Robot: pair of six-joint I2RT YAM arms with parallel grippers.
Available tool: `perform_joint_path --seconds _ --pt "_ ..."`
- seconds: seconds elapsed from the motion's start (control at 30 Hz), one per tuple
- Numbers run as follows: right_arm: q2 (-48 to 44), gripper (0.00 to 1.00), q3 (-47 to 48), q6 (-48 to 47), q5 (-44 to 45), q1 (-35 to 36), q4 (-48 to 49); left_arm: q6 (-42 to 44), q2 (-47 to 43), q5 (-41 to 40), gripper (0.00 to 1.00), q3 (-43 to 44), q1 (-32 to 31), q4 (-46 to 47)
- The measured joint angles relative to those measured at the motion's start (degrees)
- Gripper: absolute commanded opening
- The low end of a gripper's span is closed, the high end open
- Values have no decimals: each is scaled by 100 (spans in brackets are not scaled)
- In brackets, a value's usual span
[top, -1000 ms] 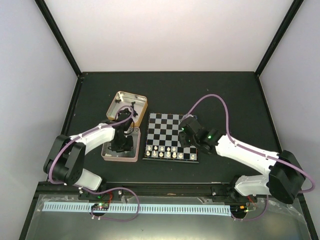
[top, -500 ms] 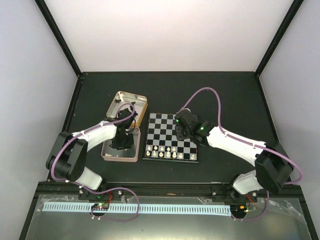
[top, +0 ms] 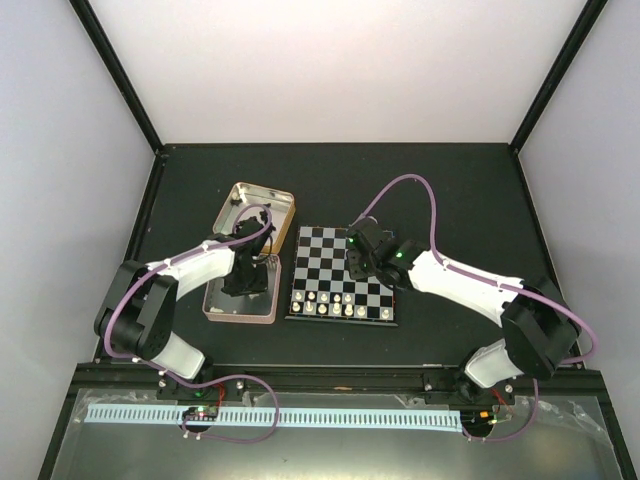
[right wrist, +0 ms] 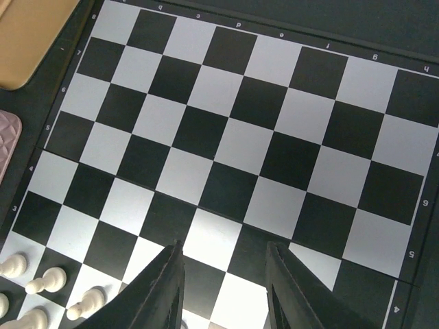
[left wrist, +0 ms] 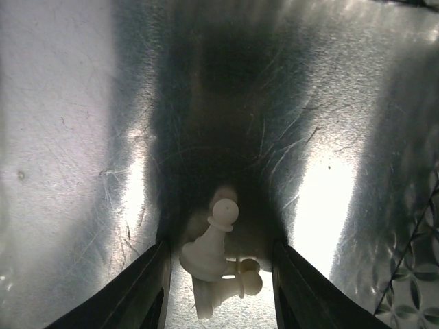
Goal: Set up the chess pieces on the board
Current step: Pick up the chess piece from the storage box.
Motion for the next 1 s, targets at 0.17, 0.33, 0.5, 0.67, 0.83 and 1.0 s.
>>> perform_joint_path --seconds 0.17,0.33,0.5,0.67,0.83,1.0 --pt "44 33 20 81 -68 0 111 44 0 -116 47 24 2 -2" --pt "63 33 22 107 -127 0 162 90 0 -297 36 109 2 26" --pt "63 33 22 107 -138 0 166 129 0 -404 29 136 2 24" --pt "63 32 22 105 -138 0 168 146 7 -459 23 136 2 22" --pt "63 32 22 105 -140 0 173 149 76 -459 23 136 22 20" --pt "63 32 22 105 -140 0 173 146 162 -444 18 140 26 24"
